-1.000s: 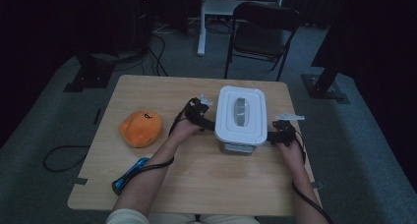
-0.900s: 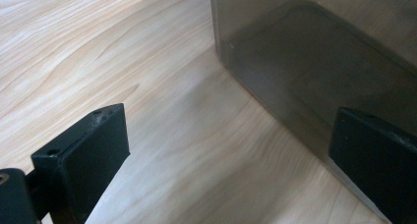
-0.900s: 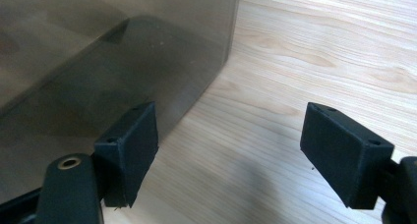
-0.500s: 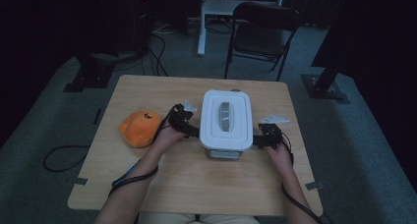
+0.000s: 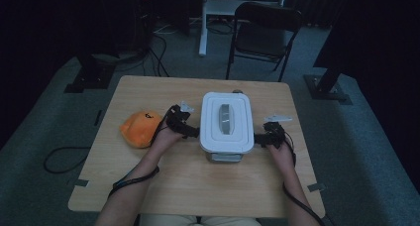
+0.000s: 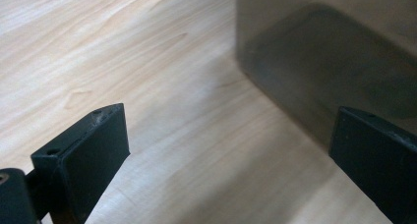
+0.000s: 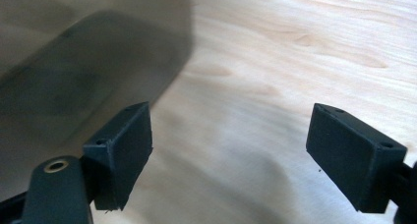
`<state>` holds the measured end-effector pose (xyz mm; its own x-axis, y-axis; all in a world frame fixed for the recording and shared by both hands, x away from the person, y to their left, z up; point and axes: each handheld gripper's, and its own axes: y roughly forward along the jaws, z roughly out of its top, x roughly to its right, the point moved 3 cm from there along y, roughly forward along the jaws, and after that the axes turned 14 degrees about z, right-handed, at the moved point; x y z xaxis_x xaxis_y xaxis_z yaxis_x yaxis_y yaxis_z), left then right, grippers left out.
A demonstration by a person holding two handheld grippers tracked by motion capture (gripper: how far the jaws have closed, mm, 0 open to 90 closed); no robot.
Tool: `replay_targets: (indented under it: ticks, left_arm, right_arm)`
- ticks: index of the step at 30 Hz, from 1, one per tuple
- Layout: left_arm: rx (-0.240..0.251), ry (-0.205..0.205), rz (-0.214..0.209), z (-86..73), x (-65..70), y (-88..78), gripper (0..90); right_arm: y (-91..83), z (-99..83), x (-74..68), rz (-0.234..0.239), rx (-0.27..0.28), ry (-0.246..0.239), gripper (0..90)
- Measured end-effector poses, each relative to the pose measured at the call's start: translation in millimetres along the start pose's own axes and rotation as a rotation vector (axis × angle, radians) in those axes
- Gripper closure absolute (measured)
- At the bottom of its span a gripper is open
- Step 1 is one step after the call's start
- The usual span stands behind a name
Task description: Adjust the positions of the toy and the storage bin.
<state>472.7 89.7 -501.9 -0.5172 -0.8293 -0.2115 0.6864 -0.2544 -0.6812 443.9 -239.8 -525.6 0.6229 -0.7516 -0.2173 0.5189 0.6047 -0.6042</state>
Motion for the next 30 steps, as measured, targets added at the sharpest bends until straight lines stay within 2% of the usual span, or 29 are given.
replay_targets:
  ticks: [4,6,8,9,10,12,15,17,21,30]
  left_arm:
    - [-0.030,-0.022,-0.001,6.7,-2.3,6.8,2.3]
    - [-0.031,-0.038,0.008,9.3,-3.4,8.9,2.3]
    - [-0.030,-0.067,-0.011,11.3,-3.5,10.2,2.3]
    - [-0.036,-0.067,-0.010,11.4,-2.7,10.5,2.3]
    - [-0.037,-0.061,-0.004,11.3,-1.9,10.8,2.3]
    - [-0.041,-0.055,-0.005,10.6,-0.8,10.0,2.3]
    - [-0.031,-0.031,0.007,11.0,1.0,7.9,2.4]
    - [-0.027,-0.017,0.018,11.4,3.3,6.0,2.6]
    - [-0.035,0.001,0.011,10.2,6.9,1.9,2.6]
    - [-0.034,0.017,-0.006,-2.1,18.8,-14.2,2.6]
  right_arm:
    - [1.6,8.0,7.8,-0.005,0.019,0.027,17.2]
    - [4.0,11.1,8.0,-0.003,0.016,0.026,17.2]
    - [7.4,14.1,5.3,0.001,0.008,0.015,17.0]
    - [9.5,15.5,2.2,0.019,0.005,0.006,15.5]
    - [10.7,16.1,0.1,0.025,0.001,0.000,17.4]
    - [11.8,16.7,-2.3,-0.004,-0.005,-0.021,17.8]
    - [10.2,16.1,-3.9,0.008,-0.003,-0.012,19.2]
    - [7.9,15.8,-7.1,0.004,-0.004,-0.029,20.0]
    - [3.7,13.6,-11.3,0.012,-0.016,-0.044,20.6]
    - [-6.8,-0.6,-22.7,0.031,0.001,-0.050,20.9]
